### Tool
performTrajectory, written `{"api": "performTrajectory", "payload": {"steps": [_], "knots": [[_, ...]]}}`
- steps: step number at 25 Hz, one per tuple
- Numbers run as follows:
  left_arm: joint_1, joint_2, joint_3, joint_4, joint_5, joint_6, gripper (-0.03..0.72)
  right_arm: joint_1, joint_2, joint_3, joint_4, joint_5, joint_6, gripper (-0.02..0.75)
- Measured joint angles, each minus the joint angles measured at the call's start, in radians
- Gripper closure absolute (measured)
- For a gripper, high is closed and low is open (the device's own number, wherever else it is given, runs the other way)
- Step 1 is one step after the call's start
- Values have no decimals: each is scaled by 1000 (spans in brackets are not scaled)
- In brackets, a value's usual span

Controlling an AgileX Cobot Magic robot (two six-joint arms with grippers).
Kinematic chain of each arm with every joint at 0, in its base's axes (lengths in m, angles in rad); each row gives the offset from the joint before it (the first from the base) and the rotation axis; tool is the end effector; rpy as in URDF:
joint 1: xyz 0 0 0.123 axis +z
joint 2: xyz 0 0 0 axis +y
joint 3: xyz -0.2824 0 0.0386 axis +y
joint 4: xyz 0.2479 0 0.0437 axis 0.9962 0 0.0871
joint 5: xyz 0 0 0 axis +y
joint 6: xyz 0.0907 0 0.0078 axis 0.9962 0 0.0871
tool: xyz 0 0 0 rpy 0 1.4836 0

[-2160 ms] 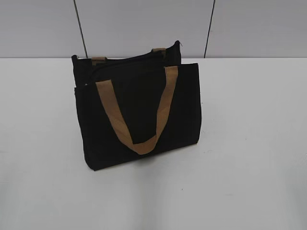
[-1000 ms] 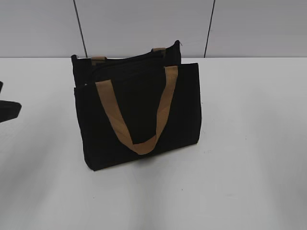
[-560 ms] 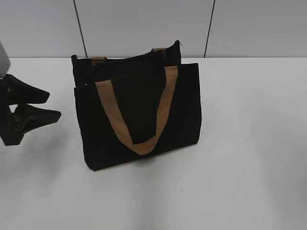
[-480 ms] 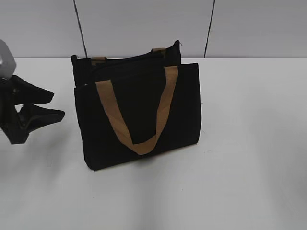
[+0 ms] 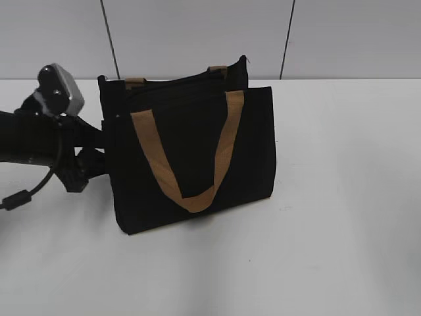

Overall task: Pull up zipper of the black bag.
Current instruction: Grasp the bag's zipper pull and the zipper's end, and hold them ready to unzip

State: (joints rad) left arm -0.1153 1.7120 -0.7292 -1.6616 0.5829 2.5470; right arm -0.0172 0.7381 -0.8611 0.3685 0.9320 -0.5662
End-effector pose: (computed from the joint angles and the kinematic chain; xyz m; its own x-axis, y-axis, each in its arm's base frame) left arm 0.2951 -0.0845 0.1587 -0.1247 0.6567 -0.7438 0.8605 0.4448 0.2485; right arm 0.1254 0.0242 0.3599 -0.5298 -0.3101 -0.7894 -0.4068 0.9096 -0.0843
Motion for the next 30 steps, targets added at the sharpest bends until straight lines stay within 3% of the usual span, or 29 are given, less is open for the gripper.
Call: {"api": "performTrajectory", "payload": {"steps": [3, 10, 13, 18, 19, 30], "knots": [[-42, 51, -35, -32, -82, 1, 249, 0, 0, 0, 1, 0, 0, 309], [-48, 108, -80, -65, -111, 1, 260, 0, 0, 0, 2, 1, -1, 310], [-48, 108, -80, -67, -111, 1, 330, 0, 0, 0, 3, 1, -1, 310], [-49, 108, -80, -64, -108, 1, 606, 0, 0, 0, 3, 1, 0, 310], [-49, 106, -80, -53, -108, 1, 629, 0, 0, 0, 4, 1, 0, 310], [-49, -162, -80, 147, -147, -58, 659, 0, 45, -52, 123, -26, -60, 310]]}}
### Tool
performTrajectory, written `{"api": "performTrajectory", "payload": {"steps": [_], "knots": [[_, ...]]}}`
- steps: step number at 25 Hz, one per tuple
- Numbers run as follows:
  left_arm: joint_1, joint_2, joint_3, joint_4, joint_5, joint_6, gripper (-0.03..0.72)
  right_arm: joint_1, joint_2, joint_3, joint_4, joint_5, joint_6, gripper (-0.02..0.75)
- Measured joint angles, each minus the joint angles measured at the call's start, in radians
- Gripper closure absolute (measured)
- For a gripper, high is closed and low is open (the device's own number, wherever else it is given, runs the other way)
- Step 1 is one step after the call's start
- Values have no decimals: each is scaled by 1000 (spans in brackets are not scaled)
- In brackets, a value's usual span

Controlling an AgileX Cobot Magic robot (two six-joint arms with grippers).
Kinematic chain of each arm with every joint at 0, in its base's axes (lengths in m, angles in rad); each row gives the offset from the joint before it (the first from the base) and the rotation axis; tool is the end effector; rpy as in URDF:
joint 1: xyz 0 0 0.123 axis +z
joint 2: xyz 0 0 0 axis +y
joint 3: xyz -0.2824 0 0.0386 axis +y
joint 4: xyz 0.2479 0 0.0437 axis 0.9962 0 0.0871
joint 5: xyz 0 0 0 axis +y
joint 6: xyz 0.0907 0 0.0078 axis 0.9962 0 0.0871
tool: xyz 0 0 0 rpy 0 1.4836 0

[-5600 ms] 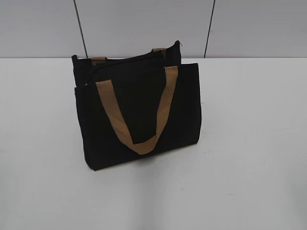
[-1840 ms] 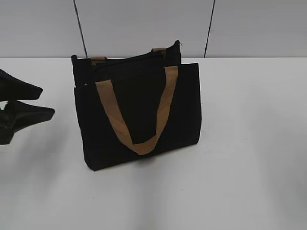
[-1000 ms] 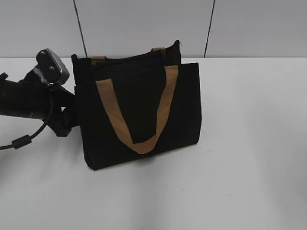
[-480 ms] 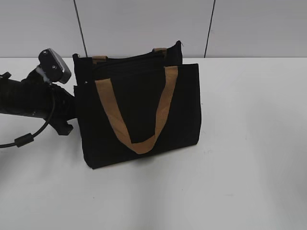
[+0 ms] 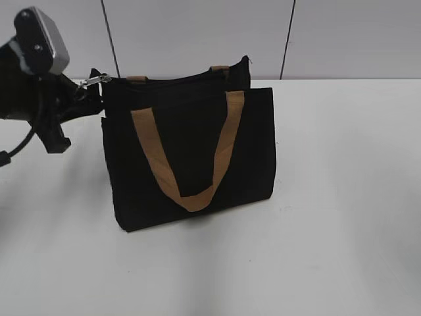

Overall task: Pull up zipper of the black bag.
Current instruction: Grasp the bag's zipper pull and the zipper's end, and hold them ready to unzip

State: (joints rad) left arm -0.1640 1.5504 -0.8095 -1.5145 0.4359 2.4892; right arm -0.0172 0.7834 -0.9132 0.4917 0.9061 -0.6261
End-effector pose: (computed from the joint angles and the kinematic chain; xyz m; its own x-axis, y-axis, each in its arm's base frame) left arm 0.2990 -0.0885 0.2192 0.0464 0.7559 -0.6530 0.7777 0.3829 0.4985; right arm 0.1362 0.0315 0.3754 -0.4732 -0.2725 -0.8378 -0.4489 0.8928 -0.0369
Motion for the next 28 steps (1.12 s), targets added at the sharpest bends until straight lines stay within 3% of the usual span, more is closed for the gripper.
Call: {"api": "performTrajectory", "payload": {"steps": [12, 17, 21, 28], "knots": [[0, -188, 0, 104, -24, -37, 660, 31, 286, -255, 182, 41, -180, 310], [0, -200, 0, 93, -22, -81, 660, 216, 409, -350, 194, 30, -186, 326], [0, -219, 0, 89, -21, -201, 661, 372, 519, -418, 189, -36, -178, 337], [0, -261, 1, 92, 77, -408, 660, 544, 704, -455, 186, -169, -177, 338]]}}
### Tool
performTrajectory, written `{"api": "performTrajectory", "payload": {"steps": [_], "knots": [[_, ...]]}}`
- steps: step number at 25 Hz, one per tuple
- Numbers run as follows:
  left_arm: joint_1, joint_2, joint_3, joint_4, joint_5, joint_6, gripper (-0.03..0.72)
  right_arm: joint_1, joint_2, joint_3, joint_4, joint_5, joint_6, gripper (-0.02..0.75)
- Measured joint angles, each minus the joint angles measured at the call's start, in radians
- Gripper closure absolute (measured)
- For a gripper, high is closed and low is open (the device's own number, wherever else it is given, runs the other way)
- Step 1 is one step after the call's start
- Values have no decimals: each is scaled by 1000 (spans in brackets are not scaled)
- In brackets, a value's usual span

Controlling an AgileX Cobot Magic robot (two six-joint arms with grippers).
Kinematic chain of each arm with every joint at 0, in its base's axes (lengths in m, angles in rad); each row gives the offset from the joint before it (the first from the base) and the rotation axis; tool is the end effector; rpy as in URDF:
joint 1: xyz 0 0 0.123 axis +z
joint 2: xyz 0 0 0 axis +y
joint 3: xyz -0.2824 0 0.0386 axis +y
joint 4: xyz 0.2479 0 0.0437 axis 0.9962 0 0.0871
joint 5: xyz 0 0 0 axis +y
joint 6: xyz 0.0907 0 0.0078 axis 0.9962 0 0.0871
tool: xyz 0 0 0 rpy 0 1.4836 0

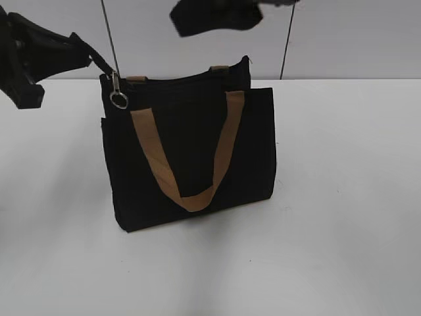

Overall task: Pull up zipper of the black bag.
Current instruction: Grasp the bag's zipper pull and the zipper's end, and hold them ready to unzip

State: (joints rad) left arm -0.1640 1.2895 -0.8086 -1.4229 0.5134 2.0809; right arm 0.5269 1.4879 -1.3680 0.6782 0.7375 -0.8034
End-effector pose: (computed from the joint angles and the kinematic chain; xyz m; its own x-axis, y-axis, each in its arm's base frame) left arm 0.2585 -0.0877 0.2926 0.0052 0.5559 -0.8312 0.7267 0.5689 0.3850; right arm 0.2677 0.2003 0.3714 -0.3077 -0.4544 -0.8360 -0.8574 0.5133 0.0366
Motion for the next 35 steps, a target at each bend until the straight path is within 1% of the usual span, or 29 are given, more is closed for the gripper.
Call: {"api": "performTrajectory", "payload": {"steps": [2, 5, 7, 10, 15, 17, 22, 35], "knots": [[0, -8, 0, 5, 70, -21, 660, 32, 41, -1, -1, -34, -19, 338], [-1, -9, 0, 10, 157, -34, 661, 73, 94, -1, -1, -76, -106, 338], [-1, -9, 0, 8, 181, -51, 662, 97, 122, -1, -1, -96, -176, 338], [-1, -9, 0, -35, 190, -100, 662, 123, 155, -1, 0, -134, -222, 342], [-1, -9, 0, -154, 189, -134, 662, 130, 194, -1, 21, -194, -230, 379], [-1, -9, 0, -179, 184, -135, 662, 130, 211, -1, 36, -202, -230, 395], [-1, -9, 1, -190, 176, -136, 662, 130, 240, -1, 42, -220, -230, 433], [-1, -9, 1, -190, 173, -136, 662, 118, 290, -1, 44, -245, -215, 444]]}}
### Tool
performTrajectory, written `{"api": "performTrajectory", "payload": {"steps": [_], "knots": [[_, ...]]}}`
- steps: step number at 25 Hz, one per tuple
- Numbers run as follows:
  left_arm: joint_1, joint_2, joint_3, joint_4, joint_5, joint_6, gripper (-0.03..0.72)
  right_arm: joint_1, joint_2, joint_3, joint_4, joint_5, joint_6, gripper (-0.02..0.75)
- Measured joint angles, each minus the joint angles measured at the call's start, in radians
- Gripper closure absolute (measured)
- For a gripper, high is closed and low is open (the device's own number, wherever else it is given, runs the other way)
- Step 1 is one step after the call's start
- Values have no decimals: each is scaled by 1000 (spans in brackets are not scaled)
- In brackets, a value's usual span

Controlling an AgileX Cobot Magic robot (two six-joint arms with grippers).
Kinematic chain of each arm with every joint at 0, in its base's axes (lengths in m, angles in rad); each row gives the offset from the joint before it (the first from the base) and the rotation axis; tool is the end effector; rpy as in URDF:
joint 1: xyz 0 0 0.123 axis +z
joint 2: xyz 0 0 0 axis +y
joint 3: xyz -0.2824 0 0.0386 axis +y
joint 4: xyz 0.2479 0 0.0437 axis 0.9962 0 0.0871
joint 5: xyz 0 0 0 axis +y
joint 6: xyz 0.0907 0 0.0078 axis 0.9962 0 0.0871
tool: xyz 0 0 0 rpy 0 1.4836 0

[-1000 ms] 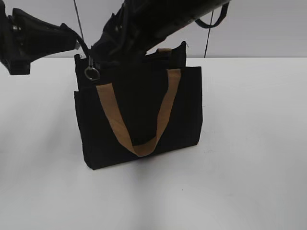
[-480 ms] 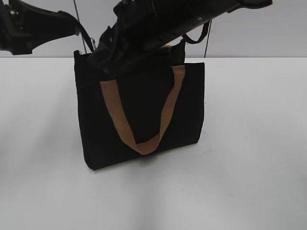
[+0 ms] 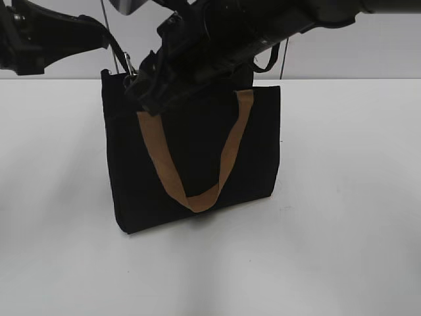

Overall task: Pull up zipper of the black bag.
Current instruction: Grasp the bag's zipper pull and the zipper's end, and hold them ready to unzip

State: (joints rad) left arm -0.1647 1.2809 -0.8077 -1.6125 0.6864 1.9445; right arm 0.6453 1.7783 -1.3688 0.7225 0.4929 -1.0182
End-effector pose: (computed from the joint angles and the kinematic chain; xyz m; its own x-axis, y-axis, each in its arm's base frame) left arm 0.2499 -0.1001 0.3063 -0.0985 0.2630 -0.9597 0.7840 0.6145 0.0880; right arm 0.3076 0.2673 0.2767 -0.2183 -0.5808 -0.7842 -0.8948 0.4399 -0.0767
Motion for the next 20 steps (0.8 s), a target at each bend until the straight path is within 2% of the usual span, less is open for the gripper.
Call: {"api": "performTrajectory", "payload": {"steps": [7, 20], "knots": [[0, 0, 0, 0, -47, 0, 662, 0, 2, 0, 0, 5, 2, 545], [-1, 0, 0, 0, -68, 0, 662, 0, 3, 0, 2, -51, 3, 559]]}}
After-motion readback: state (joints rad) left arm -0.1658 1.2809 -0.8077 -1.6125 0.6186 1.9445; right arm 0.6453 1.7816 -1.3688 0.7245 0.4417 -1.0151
